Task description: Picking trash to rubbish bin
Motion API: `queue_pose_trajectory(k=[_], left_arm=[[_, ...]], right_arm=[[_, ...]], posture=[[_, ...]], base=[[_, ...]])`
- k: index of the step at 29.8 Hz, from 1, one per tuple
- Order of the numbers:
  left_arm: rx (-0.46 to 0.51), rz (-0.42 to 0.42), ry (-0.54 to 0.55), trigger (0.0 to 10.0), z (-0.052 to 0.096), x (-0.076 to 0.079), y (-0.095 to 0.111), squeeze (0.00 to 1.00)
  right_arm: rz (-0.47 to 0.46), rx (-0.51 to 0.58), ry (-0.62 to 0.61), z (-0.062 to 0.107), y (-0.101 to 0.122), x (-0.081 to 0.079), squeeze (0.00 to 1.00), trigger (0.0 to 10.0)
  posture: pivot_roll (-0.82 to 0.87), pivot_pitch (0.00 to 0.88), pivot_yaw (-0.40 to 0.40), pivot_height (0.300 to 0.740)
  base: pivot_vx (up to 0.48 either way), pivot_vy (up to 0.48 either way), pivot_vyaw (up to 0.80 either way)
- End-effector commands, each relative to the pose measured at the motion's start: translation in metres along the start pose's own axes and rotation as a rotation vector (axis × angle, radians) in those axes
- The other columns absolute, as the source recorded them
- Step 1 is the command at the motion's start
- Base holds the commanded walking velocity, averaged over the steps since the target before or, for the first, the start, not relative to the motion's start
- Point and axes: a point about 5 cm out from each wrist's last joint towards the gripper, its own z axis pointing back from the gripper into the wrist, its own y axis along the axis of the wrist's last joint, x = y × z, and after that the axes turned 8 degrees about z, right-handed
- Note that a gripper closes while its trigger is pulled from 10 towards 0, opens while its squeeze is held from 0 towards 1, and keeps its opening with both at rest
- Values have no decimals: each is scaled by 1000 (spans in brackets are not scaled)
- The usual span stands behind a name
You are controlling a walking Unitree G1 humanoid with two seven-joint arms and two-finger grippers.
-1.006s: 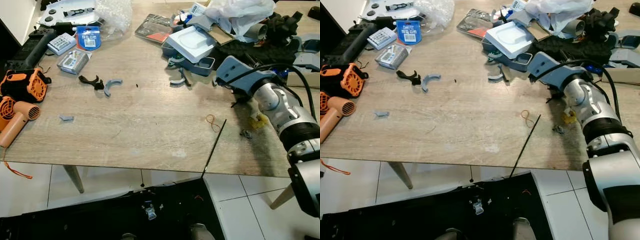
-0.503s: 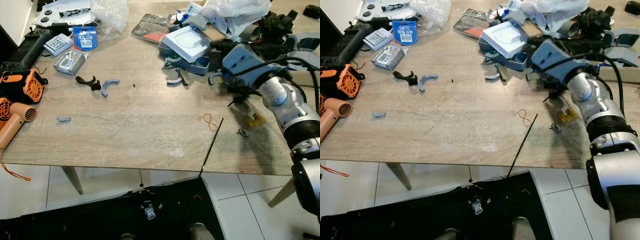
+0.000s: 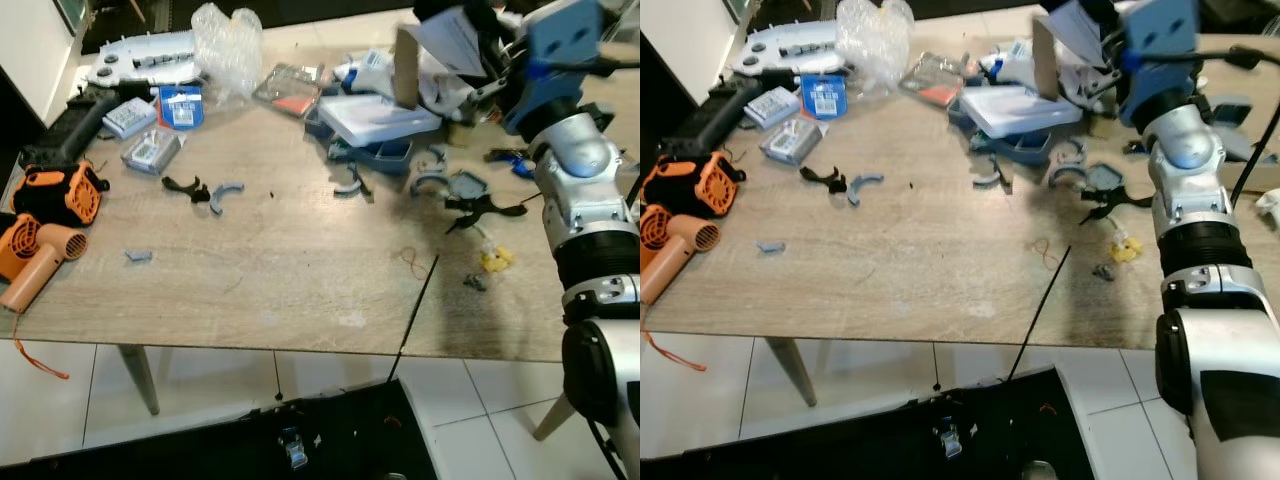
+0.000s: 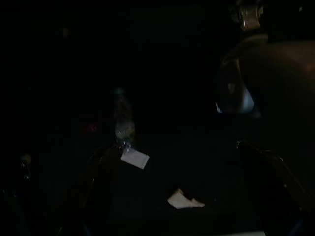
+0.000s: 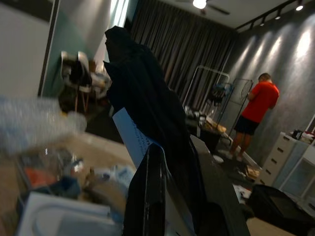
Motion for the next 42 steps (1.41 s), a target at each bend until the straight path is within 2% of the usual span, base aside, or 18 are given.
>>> queue_pose_trajectory(k=[1,4,5,6,8,10,11,14,18,20,21,23,24,25,26,27,36,42], left_arm=[[-75,38,47,10000,8,-8,-21,0],[-82,43,49,10000,7,-6,-22,0],[-88,55,53,10000,4,-2,-22,0],[-88,55,53,10000,4,-2,-22,0],[-83,69,58,10000,2,0,-20,0],[-57,97,66,10000,-1,2,-13,0],[-57,97,66,10000,-1,2,-13,0],[-4,143,72,10000,-6,5,0,0],[59,179,77,10000,-11,8,16,0],[72,187,79,10000,-11,8,19,0],[95,213,96,10000,-12,7,24,0],[103,224,101,10000,-13,7,26,0],[123,236,105,10000,-13,6,31,0],[144,250,108,10000,-13,4,36,0],[160,260,110,10000,-13,3,40,0],[177,274,115,10000,-13,1,44,0],[205,324,146,10000,-12,-5,52,0],[167,328,144,10000,-13,1,42,0]], right_arm=[[-49,17,-19,4,0,6,0,0],[-106,30,-28,6,1,8,0,0],[-249,73,-33,9,3,10,0,0],[-249,73,-33,9,3,10,0,0],[-387,107,2,12,4,4,0,0],[-656,141,73,21,0,-19,0,0],[-656,141,73,21,0,-19,0,0],[-912,195,156,34,0,-52,0,0],[-1149,251,243,47,8,-89,0,0],[-1198,245,249,48,9,-97,0,0],[-1298,237,279,50,13,-118,0,0],[-1335,235,295,51,15,-125,0,0],[-1374,219,319,54,17,-136,0,1333],[-1408,201,341,56,20,-145,0,4745],[-1432,188,356,59,21,-151,0,6157],[-1463,174,375,61,22,-158,0,10000],[-1539,54,509,80,29,-195,0,10000],[-1415,-114,562,92,15,-224,0,10000]], posture=[[-7,198,71,740],[-14,187,67,740],[-21,177,61,740],[-21,177,61,740],[-25,166,53,740],[-21,153,36,740],[-21,153,36,740],[-15,149,27,740],[-28,141,24,740],[-30,138,24,740],[-37,134,25,740],[-37,133,25,740],[-35,128,23,740],[-35,126,23,740],[-35,125,23,740],[-34,123,23,740],[-22,120,21,740],[-20,113,21,740]], base=[[0,0,0],[0,0,0],[0,0,0],[0,0,0],[0,0,0],[0,0,0],[0,0,0],[0,0,0],[0,0,0],[0,0,0],[0,0,0],[0,0,0],[0,0,0],[0,0,0],[0,0,0],[0,0,0],[0,0,0],[0,0,0]])
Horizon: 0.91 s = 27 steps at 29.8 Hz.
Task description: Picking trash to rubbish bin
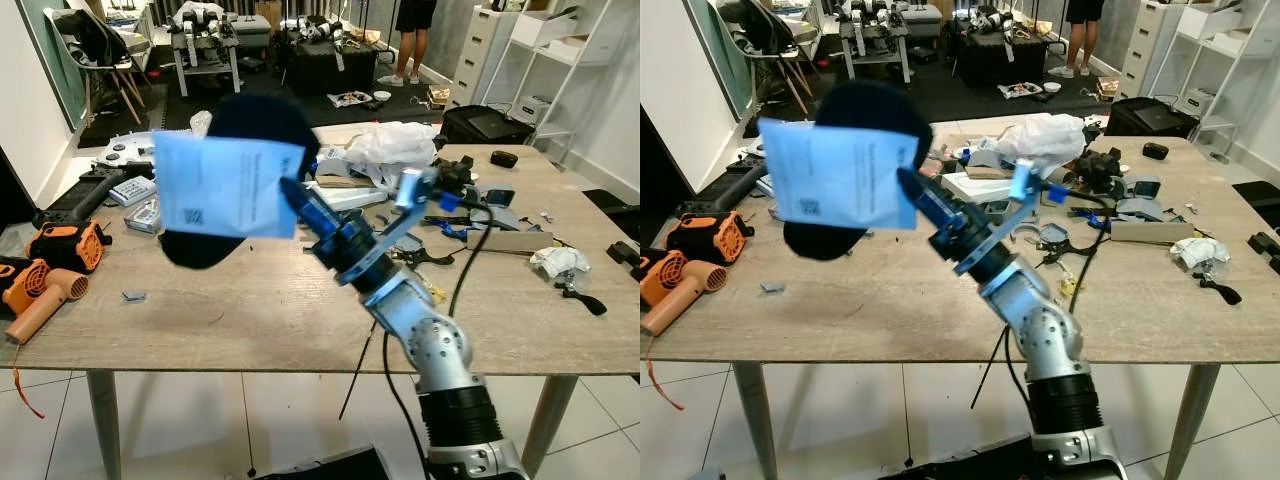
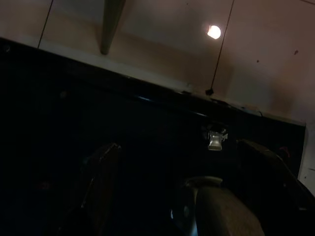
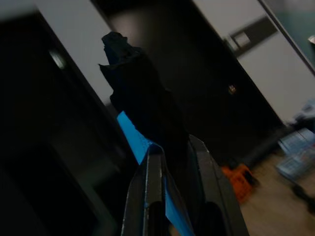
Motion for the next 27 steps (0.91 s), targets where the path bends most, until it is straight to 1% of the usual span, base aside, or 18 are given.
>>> queue_pose_trajectory(k=[1,5,11,20,27], left_arm=[[-57,1,33,10000,4,-6,-16,0],[-96,-16,47,10000,7,-9,-25,0],[-120,-42,53,10000,9,-12,-29,0],[-132,-61,58,10000,9,-13,-28,0],[-138,-59,55,10000,10,-12,-32,0]], right_arm=[[44,-83,-17,3,-18,1,0,10000],[36,-171,-24,6,-39,-2,0,10000],[17,-231,-25,9,-57,-7,0,10000],[53,-274,-38,12,-65,-4,0,10000],[55,-301,-40,16,-69,-3,0,10000]], posture=[[-21,114,22,740],[-19,112,25,740],[-15,115,35,740],[-13,122,36,740],[-11,130,27,740]], base=[[0,0,0],[-201,0,0],[-282,0,0],[-293,0,0],[-299,0,0]])
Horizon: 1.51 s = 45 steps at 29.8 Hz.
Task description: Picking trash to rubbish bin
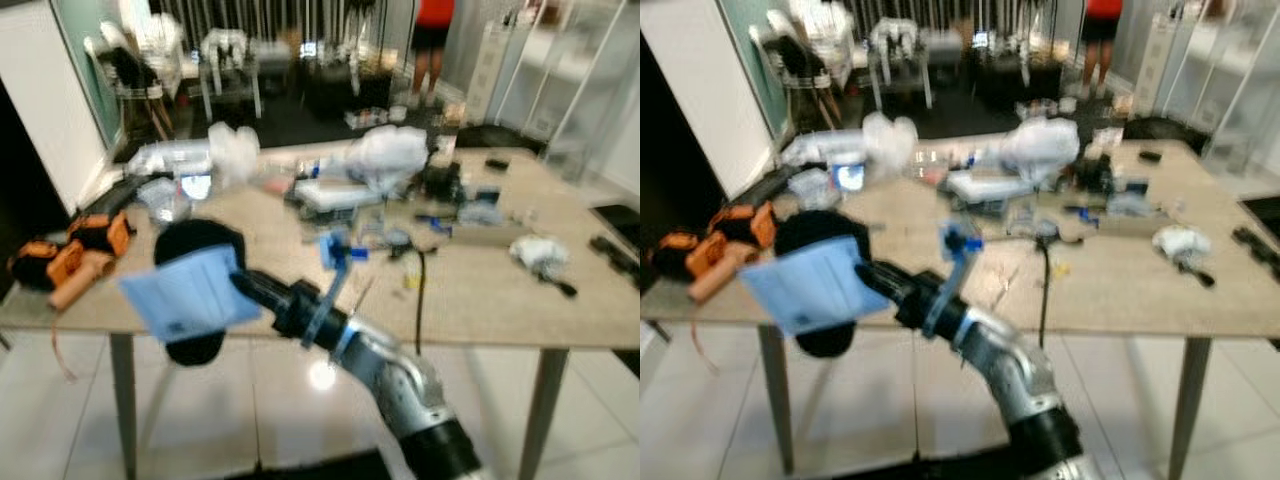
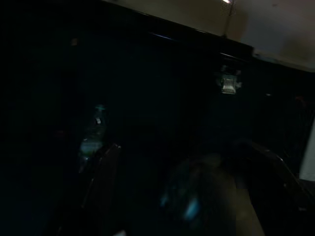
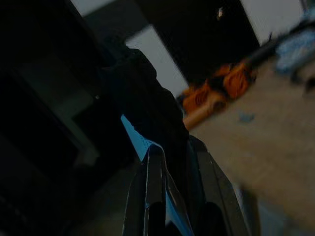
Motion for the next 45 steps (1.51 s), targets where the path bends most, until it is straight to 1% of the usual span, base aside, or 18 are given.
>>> queue_pose_trajectory(k=[1,12,17,19,20,21,23,24,29,33,34,36,38,39,41,42,43,45], left_arm=[[-37,-4,29,10000,5,-10,-12,0],[-56,-6,26,10000,6,-9,-19,0],[-71,-29,8,10000,5,-4,-22,0],[-70,-29,1,10000,5,-2,-23,0],[-70,-29,1,10000,5,-2,-23,0],[-71,-29,-1,10000,5,-1,-24,0],[-73,-30,-2,10000,5,-1,-24,0],[-76,-32,-2,10000,5,-1,-26,0],[-90,-43,4,10000,7,-2,-32,0],[-97,-49,8,10000,8,-3,-35,0],[-106,-59,11,10000,8,-3,-37,0],[-106,-59,11,10000,8,-3,-37,0],[-113,-64,12,10000,9,-3,-40,0],[-113,-64,12,10000,9,-3,-40,0],[-117,-67,13,10000,10,-4,-41,0],[-122,-71,16,10000,10,-5,-42,0],[-122,-71,16,10000,10,-5,-42,0],[-127,-72,19,10000,11,-6,-44,0]], right_arm=[[-10,-13,40,-6,-6,-8,0,10000],[30,-115,-81,4,-22,11,0,10000],[46,-200,-212,17,-36,32,0,10000],[51,-281,-317,33,-53,49,0,10000],[51,-281,-317,33,-53,49,0,10000],[58,-339,-385,47,-65,60,0,10000],[58,-366,-423,55,-70,65,0,10000],[66,-409,-471,67,-77,73,0,10000],[95,-476,-570,92,-84,86,0,10000],[121,-508,-610,100,-87,91,0,10000],[147,-569,-668,114,-96,96,0,10000],[147,-569,-668,114,-96,96,0,10000],[163,-707,-770,147,-118,99,0,10000],[163,-707,-770,147,-118,99,0,10000],[154,-772,-822,168,-129,98,0,10000],[137,-825,-869,187,-139,95,0,10000],[137,-825,-869,187,-139,95,0,10000],[112,-864,-924,208,-147,92,0,10000]], posture=[[-11,130,27,740],[-21,143,21,740],[-28,151,19,740],[-26,153,14,740],[-26,153,14,740],[-27,155,13,740],[-28,155,11,740],[-29,161,8,740],[-40,165,2,740],[-44,167,1,740],[-45,167,0,740],[-45,167,0,740],[-41,176,-4,740],[-41,176,-4,740],[-44,179,-5,740],[-47,181,-8,740],[-47,181,-8,740],[-46,183,-11,740]], base=[[-300,0,0],[-240,0,-449],[0,0,-745],[0,0,-750],[0,0,-750],[0,0,-750],[0,0,-750],[0,0,-750],[0,0,-749],[0,0,-747],[0,0,-750],[0,0,-750],[0,0,-747],[0,0,-744],[0,0,-747],[0,0,-750],[0,0,-750],[0,0,-750]])
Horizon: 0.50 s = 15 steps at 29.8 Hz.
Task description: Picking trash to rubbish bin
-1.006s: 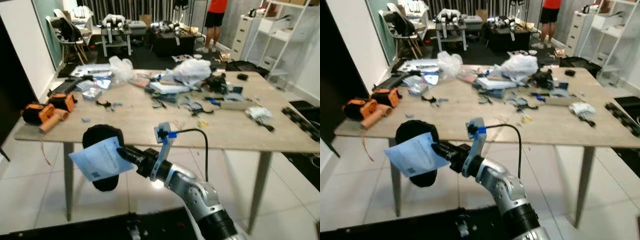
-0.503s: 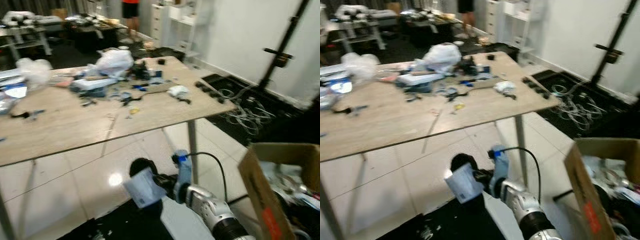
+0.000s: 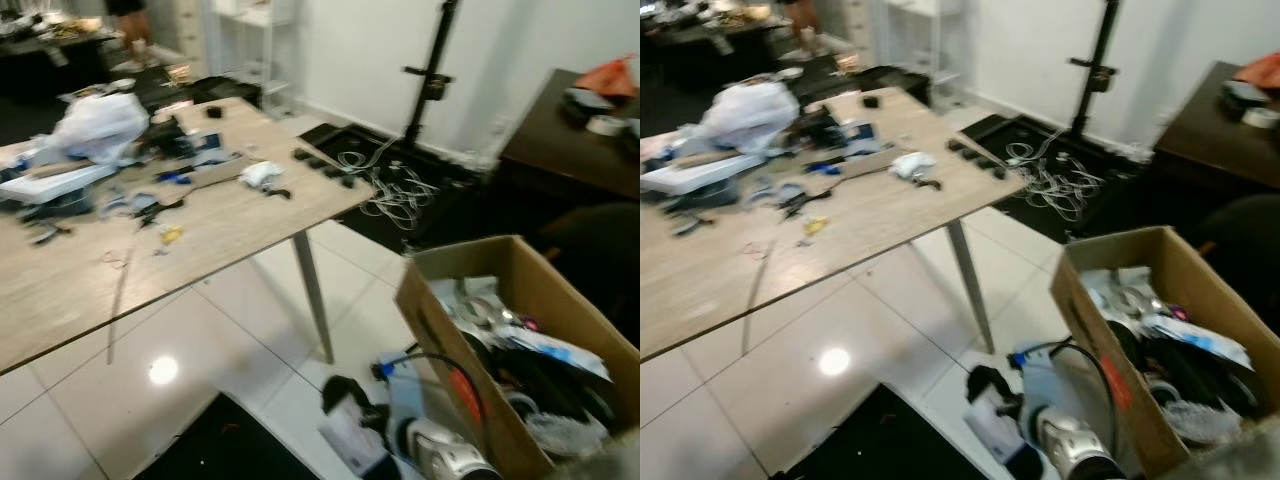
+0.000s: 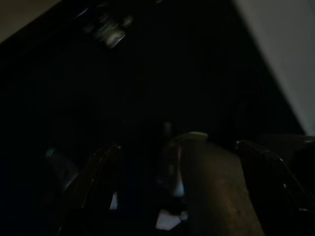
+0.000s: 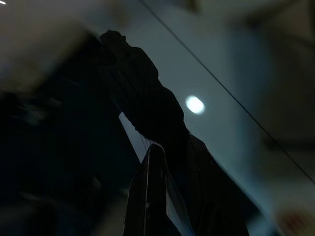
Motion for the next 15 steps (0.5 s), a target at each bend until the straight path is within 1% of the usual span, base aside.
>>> queue_pose_trajectory(k=[1,3,4,8,9,11,13,15], left_arm=[[-39,3,25,10000,4,-7,-13,0],[-41,3,24,10000,4,-6,-14,0],[-41,3,24,10000,4,-6,-14,0],[-52,-1,18,10000,4,-3,-18,0],[-52,-1,18,10000,4,-3,-18,0],[-56,-2,15,10000,4,-1,-20,0],[-60,1,14,10000,4,1,-22,0],[-62,3,11,10000,4,1,-23,0]], right_arm=[[-33,-58,-42,5,-26,3,0,10000],[-51,-89,-70,9,-40,8,0,10000],[-51,-89,-70,9,-40,8,0,10000],[-89,-130,-126,17,-62,16,0,10000],[-89,-130,-126,17,-62,16,0,10000],[-104,-148,-151,20,-70,18,0,10000],[-104,-185,-171,25,-81,21,0,10000],[-85,-225,-171,28,-92,19,0,10000]], posture=[[-49,187,-12,740],[-51,189,-12,740],[-51,189,-12,740],[-58,184,-17,740],[-58,184,-17,740],[-61,178,-29,740],[-61,173,-32,740],[-66,171,-27,740]], base=[[0,0,-750],[0,0,-750],[0,0,-750],[0,0,-750],[0,0,-750],[0,0,-747],[0,0,-750],[0,0,-750]])
